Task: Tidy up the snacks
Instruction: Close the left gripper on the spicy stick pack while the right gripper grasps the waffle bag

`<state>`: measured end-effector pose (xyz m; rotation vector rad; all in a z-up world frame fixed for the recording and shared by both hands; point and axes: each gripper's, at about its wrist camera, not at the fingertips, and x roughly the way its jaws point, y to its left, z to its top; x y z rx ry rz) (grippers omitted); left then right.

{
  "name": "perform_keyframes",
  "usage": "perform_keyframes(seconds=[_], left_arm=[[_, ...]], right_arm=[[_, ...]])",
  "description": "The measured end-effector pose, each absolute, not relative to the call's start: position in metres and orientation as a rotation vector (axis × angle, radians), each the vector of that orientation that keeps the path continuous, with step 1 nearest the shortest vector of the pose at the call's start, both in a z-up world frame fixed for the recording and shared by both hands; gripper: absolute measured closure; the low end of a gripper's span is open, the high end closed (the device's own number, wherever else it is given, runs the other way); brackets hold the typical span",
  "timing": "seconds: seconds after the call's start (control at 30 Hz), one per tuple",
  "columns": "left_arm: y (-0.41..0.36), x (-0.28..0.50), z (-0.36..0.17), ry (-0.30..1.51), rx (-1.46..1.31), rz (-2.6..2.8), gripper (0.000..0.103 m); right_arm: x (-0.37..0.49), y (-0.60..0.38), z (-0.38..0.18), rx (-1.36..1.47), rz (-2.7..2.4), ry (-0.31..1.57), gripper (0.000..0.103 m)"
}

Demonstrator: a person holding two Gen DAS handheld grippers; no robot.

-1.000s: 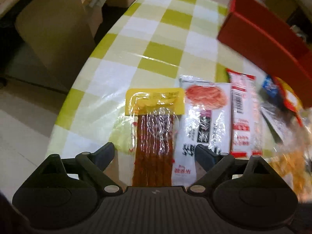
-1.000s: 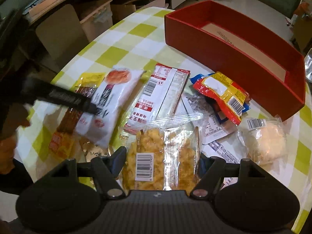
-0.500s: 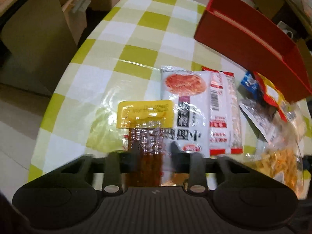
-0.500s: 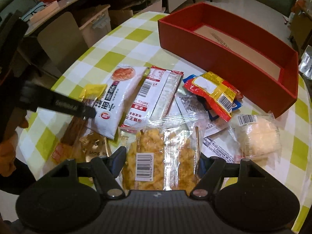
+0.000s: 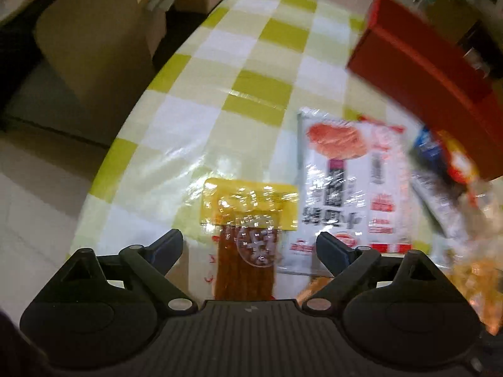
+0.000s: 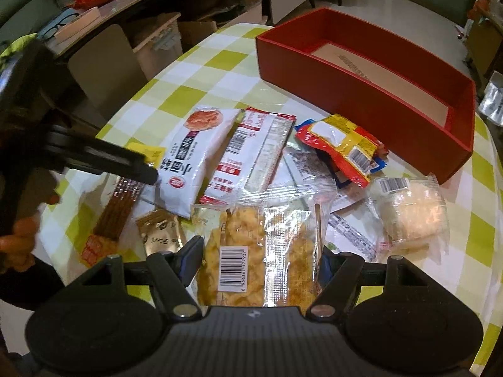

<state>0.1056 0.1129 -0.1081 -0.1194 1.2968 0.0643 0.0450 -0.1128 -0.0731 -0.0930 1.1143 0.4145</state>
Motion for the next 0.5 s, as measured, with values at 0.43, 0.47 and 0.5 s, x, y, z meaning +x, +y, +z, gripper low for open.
perform_keyframes(seconds=[0.43,0.47,0.5], left_arm=[[0.104,0.093,-0.098,1.280,-0.087,0.051,0.045],[0.106,0.092,-0.094,1.284,-0.106,0.036,0.048],[0.107,0.091,-0.093,1.291,-0.115,0.030,0.048]], right_arm=[[0.044,-0.114,-0.073,-0.090,0.411,1.109,0.025],[0.044,-0.114,-0.072,-0.088,0.410,1.106,0.025],[0.043,-0.115,-0.072,-0.087,0.406,1.102,0.025]])
